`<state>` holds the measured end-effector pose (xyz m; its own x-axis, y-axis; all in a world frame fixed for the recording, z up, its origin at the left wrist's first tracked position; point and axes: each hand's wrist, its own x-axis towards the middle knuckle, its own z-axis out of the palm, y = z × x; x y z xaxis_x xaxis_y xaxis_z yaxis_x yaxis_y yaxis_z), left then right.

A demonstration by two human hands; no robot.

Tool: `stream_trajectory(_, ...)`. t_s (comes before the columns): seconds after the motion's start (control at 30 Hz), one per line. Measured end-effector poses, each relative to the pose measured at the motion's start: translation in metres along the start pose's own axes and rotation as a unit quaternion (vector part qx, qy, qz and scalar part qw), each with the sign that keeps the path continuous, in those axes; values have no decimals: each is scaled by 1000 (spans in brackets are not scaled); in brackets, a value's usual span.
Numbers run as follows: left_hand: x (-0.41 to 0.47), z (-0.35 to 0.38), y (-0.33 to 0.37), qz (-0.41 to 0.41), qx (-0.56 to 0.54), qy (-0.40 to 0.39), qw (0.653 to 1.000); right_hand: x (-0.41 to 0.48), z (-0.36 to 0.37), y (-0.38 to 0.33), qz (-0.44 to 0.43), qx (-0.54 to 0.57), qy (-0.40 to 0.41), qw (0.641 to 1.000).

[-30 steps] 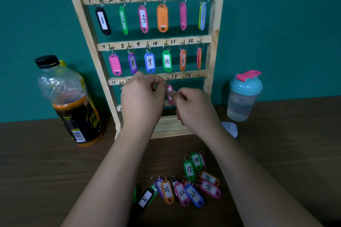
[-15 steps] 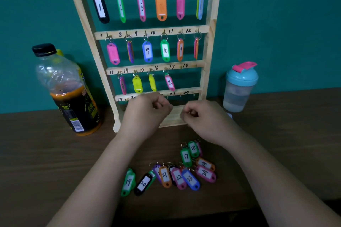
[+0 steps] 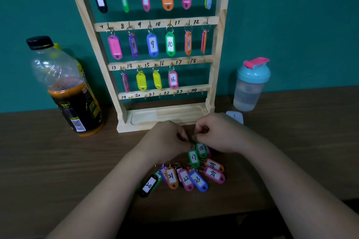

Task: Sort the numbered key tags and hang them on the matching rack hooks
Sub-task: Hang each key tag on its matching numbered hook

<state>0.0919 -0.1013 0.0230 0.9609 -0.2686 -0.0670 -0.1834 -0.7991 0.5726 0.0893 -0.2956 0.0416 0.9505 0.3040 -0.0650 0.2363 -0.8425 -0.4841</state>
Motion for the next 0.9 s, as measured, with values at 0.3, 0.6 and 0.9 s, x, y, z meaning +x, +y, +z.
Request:
stream_trajectory(0.3,3,3,1,-2,1,-8,1000,3,6,-5,10,-37,-23,999)
stream_trajectory(0.6,3,-18,-5,-5,-49,1,999,3,9,-9,13,-20,-34,999)
stream_trajectory(0.9,-2,-48,-12,23,-98,62,993,-1,10,-17,12,-45,-52,998)
